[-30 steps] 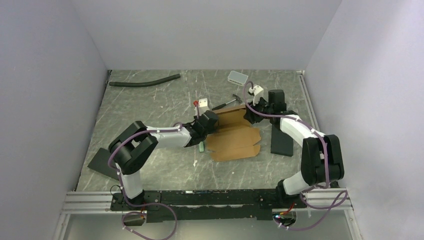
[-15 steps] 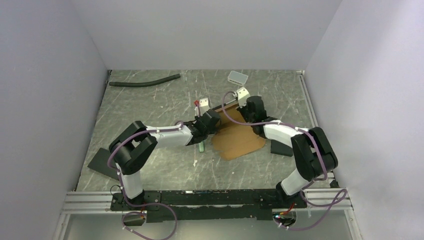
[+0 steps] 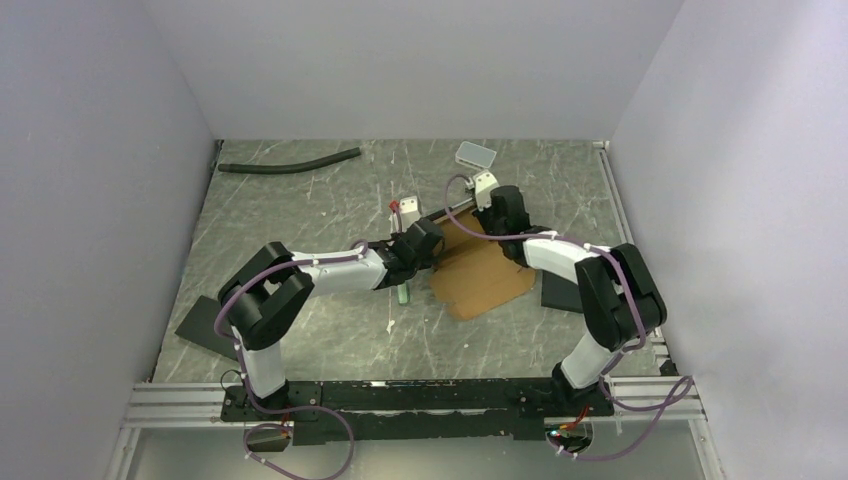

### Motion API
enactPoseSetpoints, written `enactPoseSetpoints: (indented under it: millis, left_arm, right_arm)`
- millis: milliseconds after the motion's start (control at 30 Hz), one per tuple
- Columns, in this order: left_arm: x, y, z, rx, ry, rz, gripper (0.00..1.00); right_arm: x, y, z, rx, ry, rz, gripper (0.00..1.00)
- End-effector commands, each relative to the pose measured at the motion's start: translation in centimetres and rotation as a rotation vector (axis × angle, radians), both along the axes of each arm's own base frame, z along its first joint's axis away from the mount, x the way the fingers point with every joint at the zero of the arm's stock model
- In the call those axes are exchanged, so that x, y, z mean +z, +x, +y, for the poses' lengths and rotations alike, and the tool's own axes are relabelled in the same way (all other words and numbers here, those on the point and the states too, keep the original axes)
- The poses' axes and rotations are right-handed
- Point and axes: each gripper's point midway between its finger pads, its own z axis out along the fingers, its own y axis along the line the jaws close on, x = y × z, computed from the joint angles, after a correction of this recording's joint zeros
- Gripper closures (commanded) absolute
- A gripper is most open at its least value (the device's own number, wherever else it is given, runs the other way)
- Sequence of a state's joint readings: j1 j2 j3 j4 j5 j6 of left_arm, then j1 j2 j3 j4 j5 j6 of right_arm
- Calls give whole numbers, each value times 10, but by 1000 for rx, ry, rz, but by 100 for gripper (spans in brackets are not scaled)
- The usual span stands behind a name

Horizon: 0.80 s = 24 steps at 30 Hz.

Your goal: Fold the paper box

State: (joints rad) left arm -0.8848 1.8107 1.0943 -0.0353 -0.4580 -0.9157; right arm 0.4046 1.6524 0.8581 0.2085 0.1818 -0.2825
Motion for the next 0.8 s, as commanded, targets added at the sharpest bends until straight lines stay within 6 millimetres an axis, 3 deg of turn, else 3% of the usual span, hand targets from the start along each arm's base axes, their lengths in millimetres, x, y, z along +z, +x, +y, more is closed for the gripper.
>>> enactPoseSetpoints:
  millis: [0, 200, 533, 667, 700, 733, 767]
  left_arm:
    - [8, -3, -15, -15, -47, -1, 100]
    - [2, -1, -14, 6, -29, 8, 100]
    - [5, -3, -16, 7, -41, 24, 100]
    - [6, -3, -14, 21, -39, 32, 100]
    - [5, -3, -14, 26, -33, 37, 100]
    - [5, -4, -13, 28, -28, 39, 100]
    - [6, -3, -12, 33, -26, 38, 100]
  right_arm:
    - [13, -6, 0, 69, 142, 85, 83]
    - [24, -15, -9, 140, 232, 90, 68]
    - [26, -9, -14, 101, 234, 9, 65]
    - [26, -5, -20, 65, 164, -29, 75]
    - [27, -4, -25, 41, 139, -42, 82]
    - [28, -2, -30, 6, 108, -57, 98]
    - [31, 1, -36, -34, 74, -79, 100]
